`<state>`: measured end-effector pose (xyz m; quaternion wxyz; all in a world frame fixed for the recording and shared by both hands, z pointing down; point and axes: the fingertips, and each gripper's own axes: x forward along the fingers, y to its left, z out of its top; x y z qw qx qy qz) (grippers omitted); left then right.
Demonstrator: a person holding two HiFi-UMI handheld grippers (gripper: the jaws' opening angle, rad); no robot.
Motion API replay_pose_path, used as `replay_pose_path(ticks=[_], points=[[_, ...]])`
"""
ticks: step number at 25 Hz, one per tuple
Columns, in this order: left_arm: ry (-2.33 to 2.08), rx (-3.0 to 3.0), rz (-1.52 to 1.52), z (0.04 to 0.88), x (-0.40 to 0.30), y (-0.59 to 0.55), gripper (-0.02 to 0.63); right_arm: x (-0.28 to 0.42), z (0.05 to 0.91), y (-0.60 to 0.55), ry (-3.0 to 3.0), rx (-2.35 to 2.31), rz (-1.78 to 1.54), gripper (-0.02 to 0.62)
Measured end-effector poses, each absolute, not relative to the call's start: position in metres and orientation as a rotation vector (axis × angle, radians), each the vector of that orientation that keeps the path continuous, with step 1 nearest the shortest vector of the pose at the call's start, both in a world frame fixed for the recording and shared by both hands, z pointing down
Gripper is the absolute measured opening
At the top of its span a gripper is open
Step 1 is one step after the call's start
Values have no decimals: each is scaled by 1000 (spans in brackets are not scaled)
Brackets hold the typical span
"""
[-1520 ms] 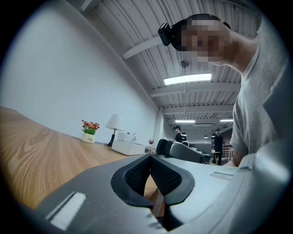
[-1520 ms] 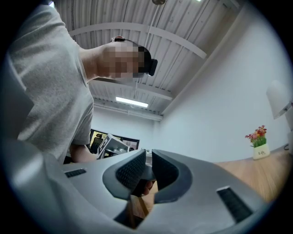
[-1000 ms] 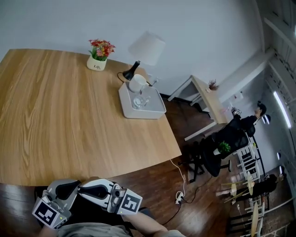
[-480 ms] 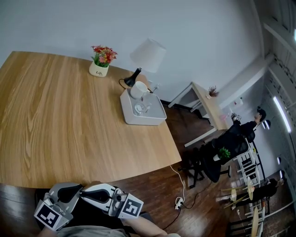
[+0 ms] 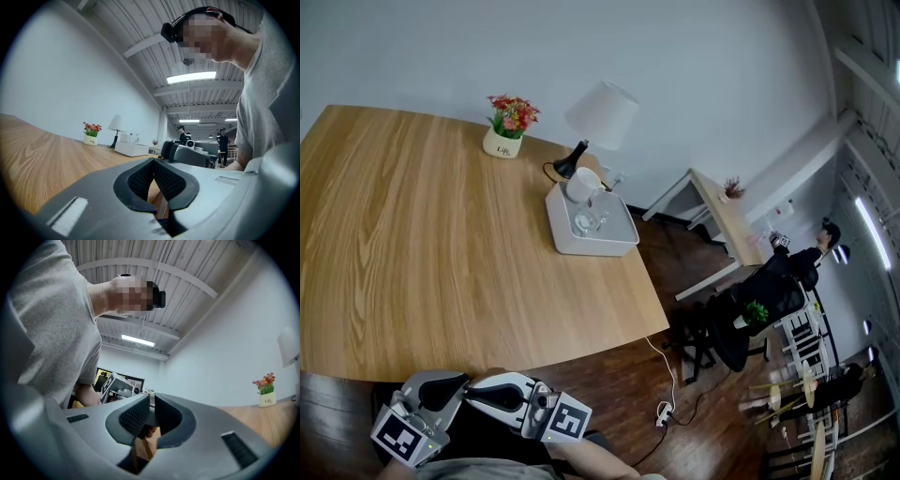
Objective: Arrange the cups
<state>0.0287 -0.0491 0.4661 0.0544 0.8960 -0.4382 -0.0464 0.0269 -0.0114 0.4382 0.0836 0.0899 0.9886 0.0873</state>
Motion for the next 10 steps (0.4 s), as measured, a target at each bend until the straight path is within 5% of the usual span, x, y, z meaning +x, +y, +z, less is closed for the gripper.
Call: replay_pose_path(ticks=[10], points=[[-1330,2718,-147,468,27,-50,0,24,441,-12,2960,273,249,34]])
